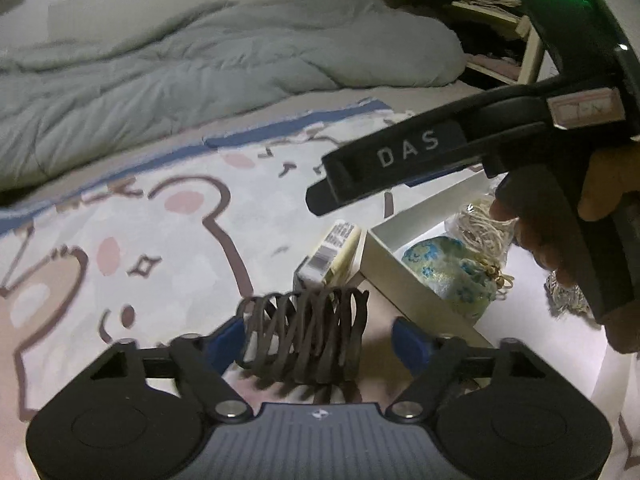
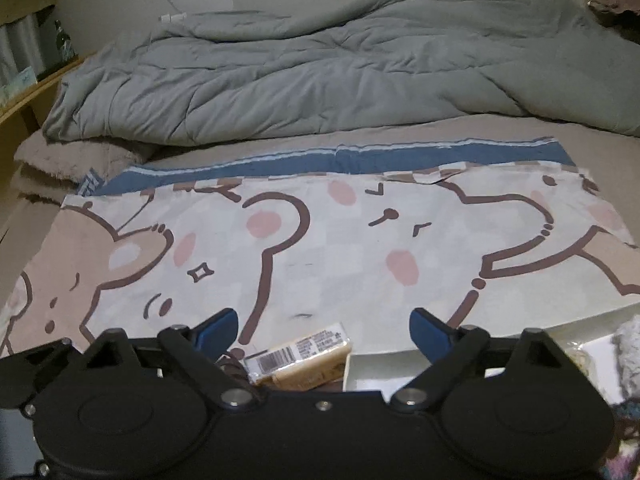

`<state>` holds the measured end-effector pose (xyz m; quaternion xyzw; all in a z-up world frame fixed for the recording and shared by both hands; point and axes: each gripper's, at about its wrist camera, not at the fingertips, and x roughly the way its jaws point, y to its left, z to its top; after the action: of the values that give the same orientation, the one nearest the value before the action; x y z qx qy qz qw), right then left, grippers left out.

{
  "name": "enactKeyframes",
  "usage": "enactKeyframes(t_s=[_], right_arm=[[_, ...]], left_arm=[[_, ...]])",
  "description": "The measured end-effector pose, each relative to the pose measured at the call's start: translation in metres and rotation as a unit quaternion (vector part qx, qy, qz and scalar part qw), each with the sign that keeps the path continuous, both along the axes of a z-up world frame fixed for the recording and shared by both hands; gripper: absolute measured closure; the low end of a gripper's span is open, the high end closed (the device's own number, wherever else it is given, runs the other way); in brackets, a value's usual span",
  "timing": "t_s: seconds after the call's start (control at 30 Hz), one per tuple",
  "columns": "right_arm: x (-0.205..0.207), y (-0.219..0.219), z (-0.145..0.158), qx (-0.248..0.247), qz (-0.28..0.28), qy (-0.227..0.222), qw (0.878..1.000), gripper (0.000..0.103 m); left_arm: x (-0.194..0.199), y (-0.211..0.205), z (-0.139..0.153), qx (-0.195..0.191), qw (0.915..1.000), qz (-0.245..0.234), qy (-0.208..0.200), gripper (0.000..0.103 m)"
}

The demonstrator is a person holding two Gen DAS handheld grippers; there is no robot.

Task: Organize objects
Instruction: 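Grasp dark coiled hair clip with left tool while right tool grasps boxed bar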

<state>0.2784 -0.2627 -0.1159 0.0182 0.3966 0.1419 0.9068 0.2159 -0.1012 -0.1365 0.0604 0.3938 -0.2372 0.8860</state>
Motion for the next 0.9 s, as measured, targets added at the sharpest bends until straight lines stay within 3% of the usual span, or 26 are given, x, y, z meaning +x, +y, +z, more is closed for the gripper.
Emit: enactKeyframes(t_s=[0.27, 0.3, 0.53, 0.67, 0.8, 0.9], right_arm=[[0.012, 0.012, -0.017, 0.000, 0.052, 0.007, 0.999, 0.010], [0.013, 0.015, -0.019, -0.004, 0.061, 0.008, 0.998, 0.010], [0.017, 0.023, -0.028, -0.015, 0.087, 0.010, 0.996, 0.009], [0.019, 0.025, -0.033, -0.023, 0.097, 0.014, 0.995, 0.007], [0.020, 0.025, -0.038, -0.041, 0.103, 0.016, 0.994, 0.005], [0.020, 0.023, -0.039, -0.033, 0.115, 0.025, 0.992, 0.004]], left_arm=[[0.009, 0.017, -0.007, 0.002, 0.9996, 0.009, 0.025, 0.066], [0.008, 0.021, -0.005, -0.001, 0.9996, 0.013, 0.025, 0.075], [0.004, 0.051, 0.009, -0.025, 0.9984, 0.035, 0.036, 0.088], [-0.001, 0.071, 0.016, -0.066, 0.9949, 0.050, 0.057, 0.092], [-0.003, 0.085, 0.018, -0.114, 0.9874, 0.056, 0.094, 0.092], [-0.003, 0.095, 0.014, -0.158, 0.9761, 0.051, 0.140, 0.092]])
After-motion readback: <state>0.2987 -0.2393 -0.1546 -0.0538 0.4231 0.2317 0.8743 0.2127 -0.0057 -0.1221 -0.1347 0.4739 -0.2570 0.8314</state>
